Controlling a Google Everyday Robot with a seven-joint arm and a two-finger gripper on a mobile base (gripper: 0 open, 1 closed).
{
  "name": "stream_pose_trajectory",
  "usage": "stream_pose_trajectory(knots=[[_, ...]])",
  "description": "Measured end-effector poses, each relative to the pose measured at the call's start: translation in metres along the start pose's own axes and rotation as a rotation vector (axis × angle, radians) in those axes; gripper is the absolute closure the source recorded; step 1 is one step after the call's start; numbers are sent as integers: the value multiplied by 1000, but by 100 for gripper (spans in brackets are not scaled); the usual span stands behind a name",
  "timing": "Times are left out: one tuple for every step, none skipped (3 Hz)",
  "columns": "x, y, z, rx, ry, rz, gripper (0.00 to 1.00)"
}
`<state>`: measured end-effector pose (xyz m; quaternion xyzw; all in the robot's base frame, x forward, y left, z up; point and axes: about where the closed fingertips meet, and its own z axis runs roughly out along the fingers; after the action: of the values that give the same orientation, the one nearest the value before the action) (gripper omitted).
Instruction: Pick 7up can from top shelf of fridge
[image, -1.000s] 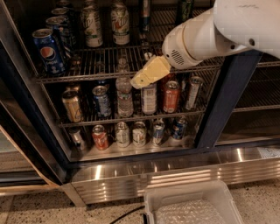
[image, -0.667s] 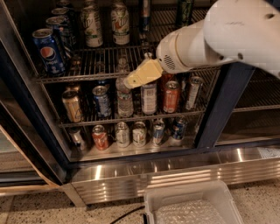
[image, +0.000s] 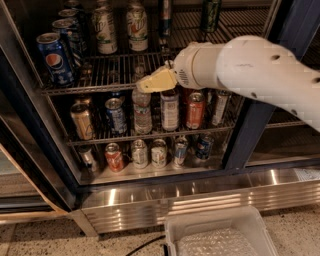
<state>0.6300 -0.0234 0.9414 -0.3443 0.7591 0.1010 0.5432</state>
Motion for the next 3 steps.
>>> stream_pose_trajectory(knots=[[-13,-11,15,56,-79,49,0],[-38,3,38,35,-147,82,0],[-38,3,39,35,-147,83,0]])
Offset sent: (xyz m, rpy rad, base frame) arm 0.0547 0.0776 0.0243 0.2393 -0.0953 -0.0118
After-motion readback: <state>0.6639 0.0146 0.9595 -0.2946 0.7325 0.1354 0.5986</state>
